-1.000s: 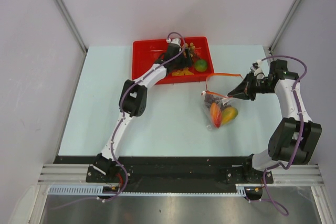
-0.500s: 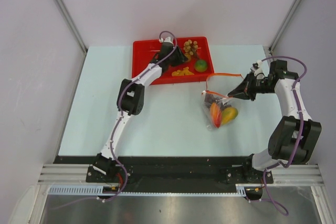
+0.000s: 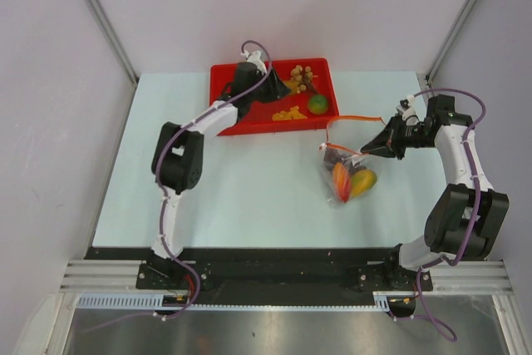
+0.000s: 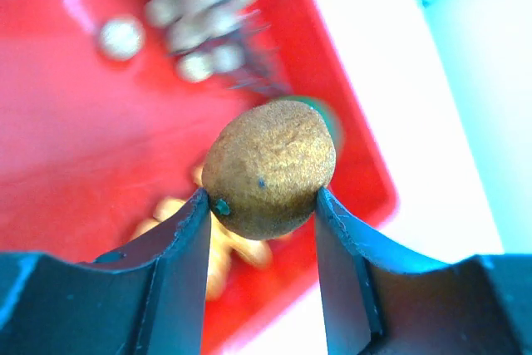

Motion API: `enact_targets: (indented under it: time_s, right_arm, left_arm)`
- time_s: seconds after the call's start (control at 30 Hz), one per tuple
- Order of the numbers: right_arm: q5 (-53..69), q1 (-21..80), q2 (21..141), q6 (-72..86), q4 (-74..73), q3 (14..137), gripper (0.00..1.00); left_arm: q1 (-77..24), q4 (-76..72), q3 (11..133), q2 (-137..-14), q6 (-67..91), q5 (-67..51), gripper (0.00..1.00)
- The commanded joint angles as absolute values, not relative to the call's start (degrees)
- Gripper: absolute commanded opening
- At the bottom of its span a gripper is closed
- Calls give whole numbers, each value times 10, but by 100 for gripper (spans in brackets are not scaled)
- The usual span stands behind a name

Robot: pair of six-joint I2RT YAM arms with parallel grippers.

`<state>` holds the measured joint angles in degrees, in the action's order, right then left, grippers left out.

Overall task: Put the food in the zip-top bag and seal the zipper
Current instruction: Pick up the fake fruit from the bin, then place the fake fruit in the zipper food storage bag.

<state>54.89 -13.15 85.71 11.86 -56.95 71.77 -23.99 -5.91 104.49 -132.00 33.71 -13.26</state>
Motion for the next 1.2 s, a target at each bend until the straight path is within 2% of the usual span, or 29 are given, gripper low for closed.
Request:
enact_targets:
  time_s: [0.0,0.27,0.5,0.73,0.8,0.83,0.9,0.93,1.0,1.03,1.07,1.17]
  right_arm:
    - [558,-130,853,108,-555,716,0]
    - [556,-115,851,114,-542,717,0]
    - [558,-98,841,116,-537,729,0]
    - [588,-97,827,92,-542,730,0]
    - [597,-97,825,80,-548,730,0]
    - [606,-97,827,75,-549,730,0]
    - [616,-97,828,62,-555,730,0]
    - [621,-97,828,58,-557,730,0]
    - [627,-97,829,55,-560,728,0]
    - [630,-97,829,54,-560,728,0]
    - [631,-97,828,54,-561,727,0]
    - [635,-96,826,49,-561,722,0]
  left_arm:
    - [-257,-73,976,-1118,238,-223,7]
    - [-351,130,964,-991,81,-308,7]
    - [-445,283,1032,-1019,-18,-251,14]
    - [-484,350,1148,-1117,-26,-157,33]
    - [-485,389,1204,-1155,-32,-134,51]
    - [-484,405,1248,-1164,-32,-129,63]
    - [-477,438,1270,-1169,-25,-144,73]
    - [-466,435,1267,-1159,-9,-152,81]
    - [-455,395,1219,-1132,-4,-154,84]
    - [-448,382,1199,-1104,-4,-145,91]
    - [-447,364,1165,-1095,-4,-134,93]
    - [-443,371,1122,-1084,-11,-101,91]
